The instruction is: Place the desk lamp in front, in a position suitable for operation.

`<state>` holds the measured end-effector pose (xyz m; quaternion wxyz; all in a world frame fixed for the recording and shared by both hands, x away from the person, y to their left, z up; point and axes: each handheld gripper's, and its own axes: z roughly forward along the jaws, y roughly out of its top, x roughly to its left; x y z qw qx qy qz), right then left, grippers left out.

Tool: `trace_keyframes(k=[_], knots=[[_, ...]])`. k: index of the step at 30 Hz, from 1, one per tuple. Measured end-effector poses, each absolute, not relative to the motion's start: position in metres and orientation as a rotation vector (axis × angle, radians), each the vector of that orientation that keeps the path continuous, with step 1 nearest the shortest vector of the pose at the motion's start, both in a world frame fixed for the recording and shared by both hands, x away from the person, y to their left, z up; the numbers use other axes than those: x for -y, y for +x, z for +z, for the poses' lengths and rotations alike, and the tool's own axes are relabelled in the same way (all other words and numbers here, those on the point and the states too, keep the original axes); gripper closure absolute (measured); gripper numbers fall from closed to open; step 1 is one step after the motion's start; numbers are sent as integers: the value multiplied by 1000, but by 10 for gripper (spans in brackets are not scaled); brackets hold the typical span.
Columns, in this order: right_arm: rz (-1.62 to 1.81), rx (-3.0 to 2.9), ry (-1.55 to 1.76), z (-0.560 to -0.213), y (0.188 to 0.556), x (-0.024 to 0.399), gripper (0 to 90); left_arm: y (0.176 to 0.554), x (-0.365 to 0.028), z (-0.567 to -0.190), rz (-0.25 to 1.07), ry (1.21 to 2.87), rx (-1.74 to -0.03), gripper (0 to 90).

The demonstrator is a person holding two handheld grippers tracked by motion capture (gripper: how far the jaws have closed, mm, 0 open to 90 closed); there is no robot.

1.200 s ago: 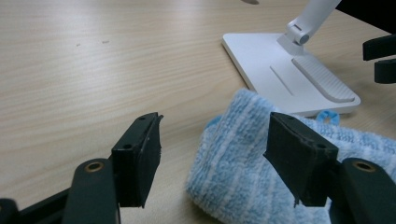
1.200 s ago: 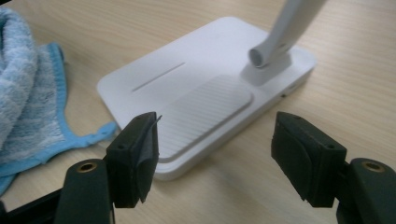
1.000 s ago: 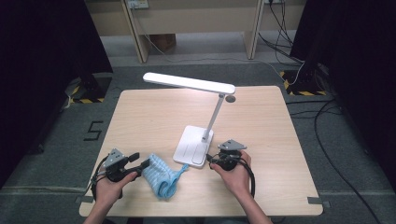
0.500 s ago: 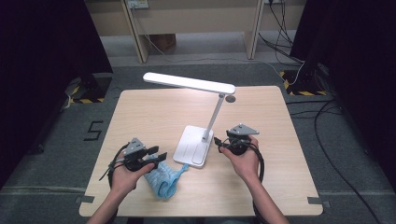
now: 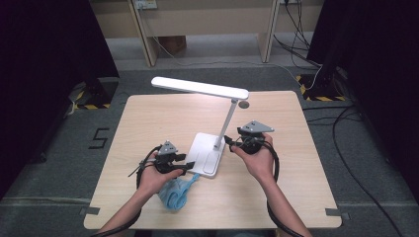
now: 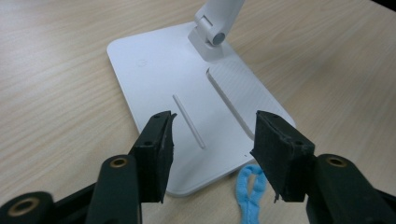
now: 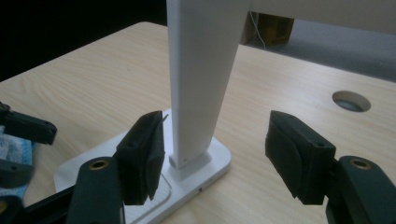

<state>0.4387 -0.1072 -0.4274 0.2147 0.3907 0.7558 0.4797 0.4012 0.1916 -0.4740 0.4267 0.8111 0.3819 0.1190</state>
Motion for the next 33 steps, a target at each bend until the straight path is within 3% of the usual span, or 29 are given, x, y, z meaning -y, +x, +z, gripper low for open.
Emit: trace_keyframes(k=[9, 22, 26, 29, 33], knots=[[1372, -2064, 1063, -417, 450, 109, 300, 402, -187, -486, 298, 2072, -951, 394], [1390, -2043, 996, -405, 457, 92, 324, 415, -190, -493, 287, 2035, -1066, 427], [1391, -2002, 1002, -406, 463, 88, 360, 423, -198, -488, 323, 1983, -1121, 484], [1388, -1982, 1002, -406, 463, 82, 449, 430, -199, -487, 377, 1999, -1164, 537], [1377, -1957, 1010, -405, 464, 78, 542, 438, -197, -494, 351, 2046, -1216, 572]])
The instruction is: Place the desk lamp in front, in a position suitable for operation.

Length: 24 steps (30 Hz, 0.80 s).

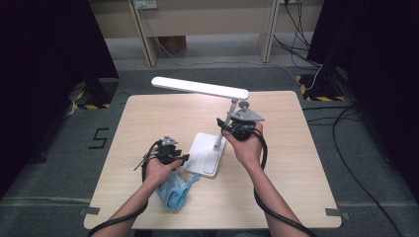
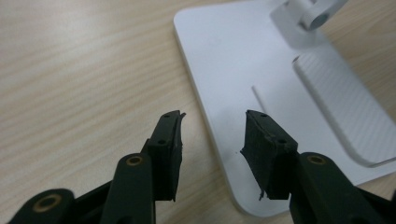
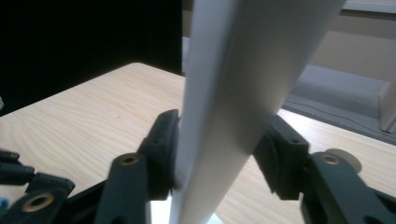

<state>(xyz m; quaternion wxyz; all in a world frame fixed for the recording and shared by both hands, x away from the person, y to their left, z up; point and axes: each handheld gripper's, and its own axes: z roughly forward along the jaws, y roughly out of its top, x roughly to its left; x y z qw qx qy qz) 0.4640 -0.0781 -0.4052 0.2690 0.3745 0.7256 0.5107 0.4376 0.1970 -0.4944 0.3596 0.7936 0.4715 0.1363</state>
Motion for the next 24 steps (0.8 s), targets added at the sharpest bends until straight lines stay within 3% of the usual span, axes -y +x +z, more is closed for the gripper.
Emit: trace_keyframes(k=[7, 24], knots=[[1371, -1968, 1032, -404, 464, 78, 563, 443, -193, -494, 313, 2064, -1258, 602], [1408, -2025, 996, -402, 472, 85, 578, 439, -177, -493, 181, 2114, -1183, 600]])
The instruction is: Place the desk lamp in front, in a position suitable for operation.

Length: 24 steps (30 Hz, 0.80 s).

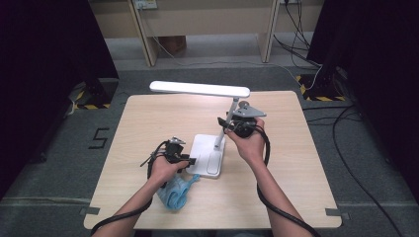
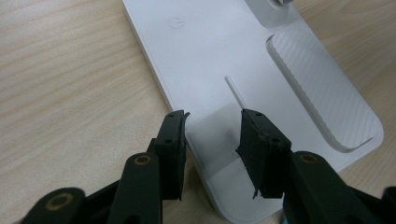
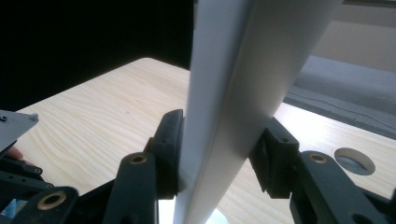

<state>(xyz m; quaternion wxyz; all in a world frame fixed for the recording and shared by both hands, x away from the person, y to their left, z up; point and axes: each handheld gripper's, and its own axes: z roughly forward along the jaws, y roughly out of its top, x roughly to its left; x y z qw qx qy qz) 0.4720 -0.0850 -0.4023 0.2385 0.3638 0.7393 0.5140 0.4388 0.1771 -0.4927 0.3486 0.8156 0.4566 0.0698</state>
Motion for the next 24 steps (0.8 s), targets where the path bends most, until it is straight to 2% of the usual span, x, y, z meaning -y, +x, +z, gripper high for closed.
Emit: trace_keyframes(k=[17, 21, 24], knots=[[1382, -2069, 996, -399, 462, 98, 587, 419, -159, -489, 199, 2210, -1085, 607], [1385, -2066, 998, -400, 464, 99, 588, 419, -159, -490, 168, 2195, -1096, 598], [1371, -2056, 1009, -401, 463, 98, 476, 416, -161, -485, 186, 2140, -1082, 533]])
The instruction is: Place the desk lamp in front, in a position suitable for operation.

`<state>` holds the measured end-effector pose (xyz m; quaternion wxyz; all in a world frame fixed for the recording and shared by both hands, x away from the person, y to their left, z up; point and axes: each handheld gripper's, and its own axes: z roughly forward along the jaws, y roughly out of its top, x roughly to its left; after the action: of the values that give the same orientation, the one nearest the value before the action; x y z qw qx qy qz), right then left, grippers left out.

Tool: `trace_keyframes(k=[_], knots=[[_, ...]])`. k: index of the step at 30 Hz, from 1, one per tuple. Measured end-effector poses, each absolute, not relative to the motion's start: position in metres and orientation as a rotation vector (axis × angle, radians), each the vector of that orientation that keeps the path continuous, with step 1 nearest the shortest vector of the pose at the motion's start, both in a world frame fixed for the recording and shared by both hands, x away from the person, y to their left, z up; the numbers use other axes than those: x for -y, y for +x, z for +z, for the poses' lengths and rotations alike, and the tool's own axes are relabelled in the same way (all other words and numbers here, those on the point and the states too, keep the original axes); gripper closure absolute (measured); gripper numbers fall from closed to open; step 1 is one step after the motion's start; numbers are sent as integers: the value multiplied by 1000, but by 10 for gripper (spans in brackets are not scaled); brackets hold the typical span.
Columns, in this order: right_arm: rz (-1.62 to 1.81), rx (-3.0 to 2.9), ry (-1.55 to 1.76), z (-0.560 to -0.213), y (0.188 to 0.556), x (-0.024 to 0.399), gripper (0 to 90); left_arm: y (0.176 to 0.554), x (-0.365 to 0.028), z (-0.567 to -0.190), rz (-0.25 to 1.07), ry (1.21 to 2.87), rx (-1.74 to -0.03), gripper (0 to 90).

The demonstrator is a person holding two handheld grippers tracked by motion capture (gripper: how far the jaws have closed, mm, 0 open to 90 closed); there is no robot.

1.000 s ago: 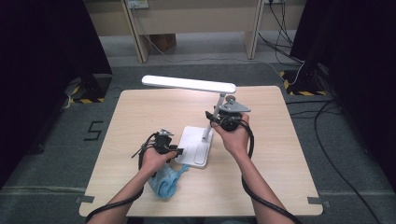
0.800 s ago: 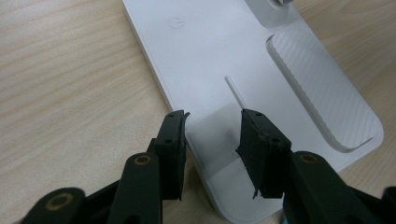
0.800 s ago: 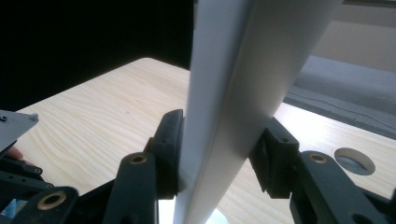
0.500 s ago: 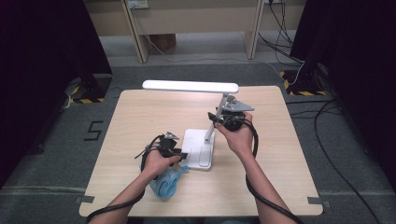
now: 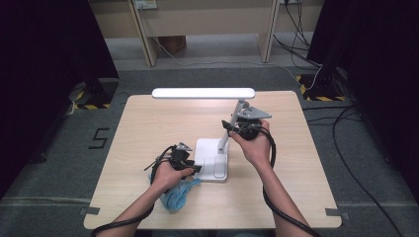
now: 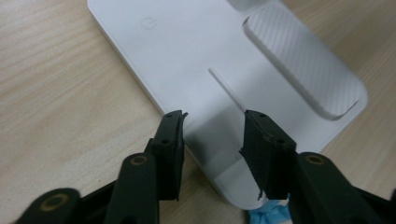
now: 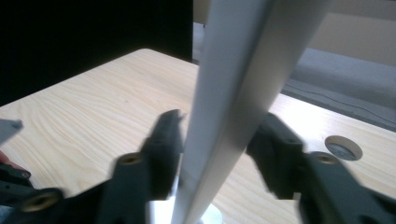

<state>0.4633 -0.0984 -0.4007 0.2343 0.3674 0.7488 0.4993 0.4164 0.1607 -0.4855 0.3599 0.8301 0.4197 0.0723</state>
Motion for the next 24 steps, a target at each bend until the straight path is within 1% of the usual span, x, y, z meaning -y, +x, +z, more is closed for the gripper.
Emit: trace_keyframes(k=[1, 3, 4, 7, 10, 15, 19, 24], knots=[[1374, -2055, 1013, -401, 462, 99, 441, 414, -162, -479, 221, 2117, -1063, 488], [1369, -2047, 1031, -403, 460, 101, 362, 409, -165, -468, 248, 2062, -1049, 417], [1367, -2039, 1027, -404, 460, 102, 339, 406, -169, -461, 270, 2035, -1043, 390], [1374, -2034, 1043, -406, 452, 106, 307, 396, -187, -442, 324, 1983, -1051, 335], [1353, -2051, 1049, -412, 442, 114, 298, 387, -211, -432, 374, 1943, -1072, 304], [1317, -2078, 1111, -431, 429, 128, 307, 373, -241, -434, 398, 1894, -1133, 286], [1301, -2111, 1144, -447, 423, 132, 312, 362, -252, -438, 390, 1865, -1167, 270], [1298, -2126, 1171, -455, 418, 131, 315, 356, -258, -443, 377, 1849, -1197, 252]])
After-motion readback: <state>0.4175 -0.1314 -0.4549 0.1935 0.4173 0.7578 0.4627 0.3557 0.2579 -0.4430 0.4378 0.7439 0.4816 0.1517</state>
